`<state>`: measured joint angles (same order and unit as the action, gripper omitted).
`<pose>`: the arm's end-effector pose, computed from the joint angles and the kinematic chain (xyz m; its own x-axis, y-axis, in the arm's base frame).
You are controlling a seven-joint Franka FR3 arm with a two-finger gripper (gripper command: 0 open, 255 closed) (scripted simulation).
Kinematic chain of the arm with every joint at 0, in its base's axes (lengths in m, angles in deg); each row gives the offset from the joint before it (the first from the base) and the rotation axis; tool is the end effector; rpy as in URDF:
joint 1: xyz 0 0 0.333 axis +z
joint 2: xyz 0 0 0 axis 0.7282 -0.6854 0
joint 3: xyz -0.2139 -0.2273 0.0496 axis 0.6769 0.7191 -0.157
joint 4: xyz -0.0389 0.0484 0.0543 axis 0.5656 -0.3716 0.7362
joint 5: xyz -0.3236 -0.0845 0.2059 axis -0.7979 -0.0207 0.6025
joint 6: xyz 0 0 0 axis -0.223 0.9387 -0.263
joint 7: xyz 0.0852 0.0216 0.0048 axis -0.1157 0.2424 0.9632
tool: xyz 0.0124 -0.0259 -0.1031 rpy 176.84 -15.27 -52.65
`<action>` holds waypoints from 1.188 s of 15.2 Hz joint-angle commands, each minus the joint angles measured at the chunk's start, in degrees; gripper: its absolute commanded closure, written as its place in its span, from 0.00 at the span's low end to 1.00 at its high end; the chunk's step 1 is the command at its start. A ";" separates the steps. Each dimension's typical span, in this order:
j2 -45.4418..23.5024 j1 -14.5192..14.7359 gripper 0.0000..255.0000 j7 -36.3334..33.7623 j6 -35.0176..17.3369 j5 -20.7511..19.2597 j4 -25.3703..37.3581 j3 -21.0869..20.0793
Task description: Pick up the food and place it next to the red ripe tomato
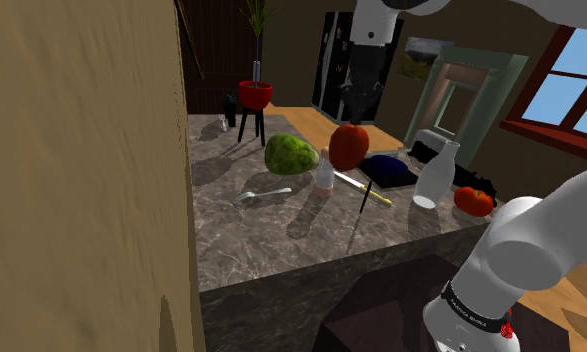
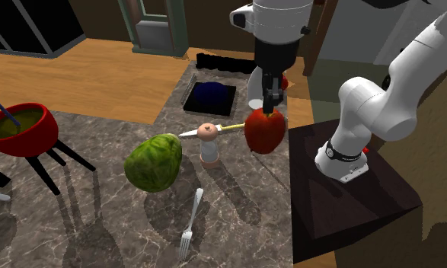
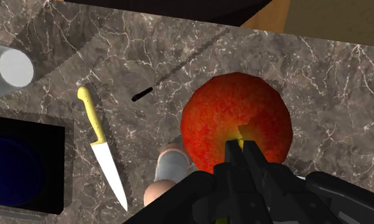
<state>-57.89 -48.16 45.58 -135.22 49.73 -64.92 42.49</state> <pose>0.4163 0.0423 0.6154 0.9511 -0.3016 -0.0668 -0.2998 -0.9533 0.0364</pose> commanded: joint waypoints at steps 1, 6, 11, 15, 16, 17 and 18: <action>3.61 -0.54 1.00 2.03 0.32 -0.45 -3.31 1.45; 11.16 -2.17 1.00 7.47 1.99 -2.77 -9.18 5.71; 17.74 -4.08 1.00 13.11 4.11 -6.20 -13.41 10.33; 22.17 -5.79 1.00 17.85 5.93 -9.63 -15.63 14.30; 23.15 -6.25 1.00 19.08 6.38 -10.56 -16.03 15.33; 24.07 -6.71 1.00 20.32 6.82 -11.52 -16.36 16.37; 24.95 -7.14 1.00 21.56 7.25 -12.52 -16.63 17.44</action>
<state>-34.20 -54.86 65.99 -128.12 38.19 -80.54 58.98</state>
